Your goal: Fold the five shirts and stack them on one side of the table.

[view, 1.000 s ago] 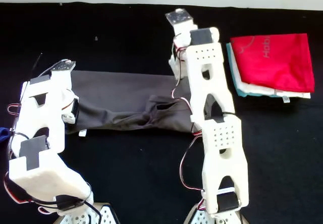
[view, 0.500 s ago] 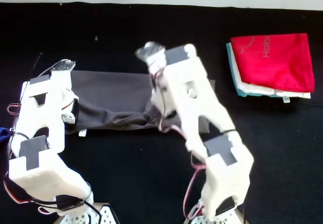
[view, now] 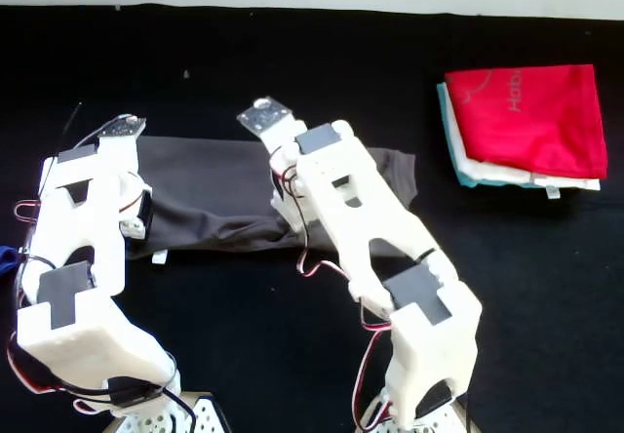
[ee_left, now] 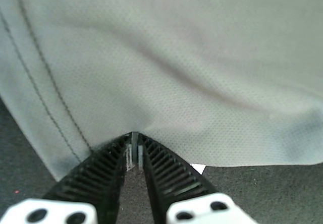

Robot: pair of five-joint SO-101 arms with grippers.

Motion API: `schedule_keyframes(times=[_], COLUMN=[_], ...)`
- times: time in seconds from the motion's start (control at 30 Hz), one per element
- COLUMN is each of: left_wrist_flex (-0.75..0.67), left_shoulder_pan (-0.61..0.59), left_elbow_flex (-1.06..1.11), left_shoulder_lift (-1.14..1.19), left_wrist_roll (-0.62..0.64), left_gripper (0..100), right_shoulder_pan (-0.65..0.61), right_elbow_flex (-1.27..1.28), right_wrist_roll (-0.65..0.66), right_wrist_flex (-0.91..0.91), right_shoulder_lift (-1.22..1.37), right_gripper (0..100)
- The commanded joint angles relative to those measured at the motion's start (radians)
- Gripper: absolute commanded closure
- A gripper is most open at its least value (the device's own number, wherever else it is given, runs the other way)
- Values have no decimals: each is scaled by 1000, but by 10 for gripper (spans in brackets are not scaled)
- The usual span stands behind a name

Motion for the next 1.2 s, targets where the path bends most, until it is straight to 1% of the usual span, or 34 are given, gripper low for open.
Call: schedule_keyframes(times=[0.0,0.2,0.47,0.53,0.6,0.77,0.83,0.93,1.0,1.07,1.17], left_wrist_flex=[0,0,0,0,20,195,229,218,176,137,74], left_shoulder_pan=[15,15,15,15,15,7,-16,-73,-110,-140,-157], left_elbow_flex=[-10,-10,-8,-7,-16,-113,-148,-196,-209,-209,-237], left_shoulder_lift=[10,10,8,2,-2,-131,-209,-300,-309,-286,-188], left_wrist_roll=[8,8,8,35,74,132,163,173,175,175,172], left_gripper=[991,991,991,991,991,991,990,979,914,832,834], right_shoulder_pan=[-2,-2,13,54,104,229,265,305,332,358,384], right_elbow_flex=[-1,-61,-99,-124,-205,-282,-292,-295,-289,-288,-286], right_wrist_roll=[8,8,8,8,8,12,14,14,18,75,132], right_wrist_flex=[-64,-147,-137,-85,-4,179,232,305,346,403,501], right_shoulder_lift=[28,51,53,31,-21,-130,-159,-202,-229,-259,-317], right_gripper=[992,992,992,992,992,992,992,992,992,992,992])
